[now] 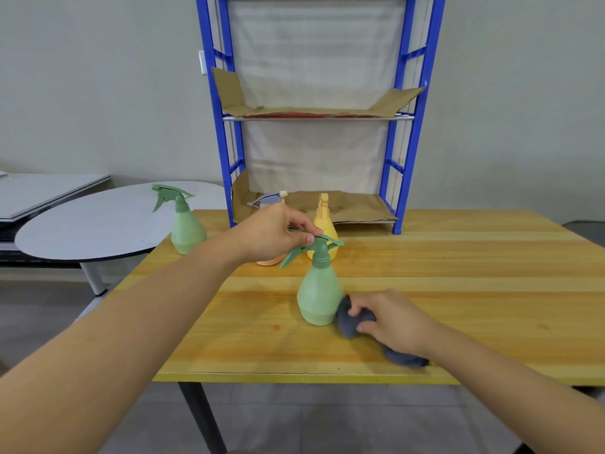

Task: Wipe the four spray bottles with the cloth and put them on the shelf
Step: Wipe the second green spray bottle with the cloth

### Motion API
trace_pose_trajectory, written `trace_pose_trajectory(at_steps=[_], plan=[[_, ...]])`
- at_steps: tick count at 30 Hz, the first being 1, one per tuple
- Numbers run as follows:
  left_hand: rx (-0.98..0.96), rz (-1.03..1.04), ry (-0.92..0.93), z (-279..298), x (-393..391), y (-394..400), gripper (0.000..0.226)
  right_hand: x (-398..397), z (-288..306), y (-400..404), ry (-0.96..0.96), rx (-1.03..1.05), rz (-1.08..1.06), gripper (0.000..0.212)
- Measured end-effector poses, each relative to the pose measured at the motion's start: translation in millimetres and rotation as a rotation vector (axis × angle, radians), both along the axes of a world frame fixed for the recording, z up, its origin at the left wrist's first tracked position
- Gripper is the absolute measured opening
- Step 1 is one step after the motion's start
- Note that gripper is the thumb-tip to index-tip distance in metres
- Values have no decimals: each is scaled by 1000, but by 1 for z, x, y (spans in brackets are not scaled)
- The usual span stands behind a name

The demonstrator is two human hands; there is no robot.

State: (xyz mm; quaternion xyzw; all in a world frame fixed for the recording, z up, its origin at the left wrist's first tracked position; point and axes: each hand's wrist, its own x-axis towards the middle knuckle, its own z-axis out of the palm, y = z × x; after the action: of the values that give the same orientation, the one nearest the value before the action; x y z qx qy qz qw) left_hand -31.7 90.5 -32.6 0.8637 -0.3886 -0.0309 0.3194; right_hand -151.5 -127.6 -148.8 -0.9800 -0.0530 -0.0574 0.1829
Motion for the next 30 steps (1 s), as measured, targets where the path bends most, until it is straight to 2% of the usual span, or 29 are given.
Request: trace_pose_trajectory(at_steps=[1,2,5,6,7,10,11,14,18,25,27,30], plan=[[3,2,-3,0,-1,0,18,1,3,-2,48,-49,15,19],[4,8,-7,0,-1,0,18,5,5,-3,14,-42,24,19],[6,25,-16,0,0,4,17,10,3,-1,-271,128,-8,20],[4,23,-13,0,0,4,17,7,-1,0,-298,181,-26,20],[4,20,-8,1,-1,4,17,4,-7,1,-272,200,-29,20],[14,27,-9,3,-4,1,17,-5,-14,3,-124,64,46,20],[20,29,-7,4,-4,0,17,-6,-11,3,-143,73,71,21],[-4,5,65,6,-3,-1,16,-10,5,10,-367,206,98,24],[-79,-4,216,7,-5,0,16,-7,23,31,-680,234,76,33],[-143,1,388,5,-6,8,27,11,19,68,-811,555,-151,26],[-135,-5,388,5,-7,8,26,14,7,82,-787,526,-124,28],[-126,-7,389,5,-8,8,26,9,-9,94,-769,315,58,28]])
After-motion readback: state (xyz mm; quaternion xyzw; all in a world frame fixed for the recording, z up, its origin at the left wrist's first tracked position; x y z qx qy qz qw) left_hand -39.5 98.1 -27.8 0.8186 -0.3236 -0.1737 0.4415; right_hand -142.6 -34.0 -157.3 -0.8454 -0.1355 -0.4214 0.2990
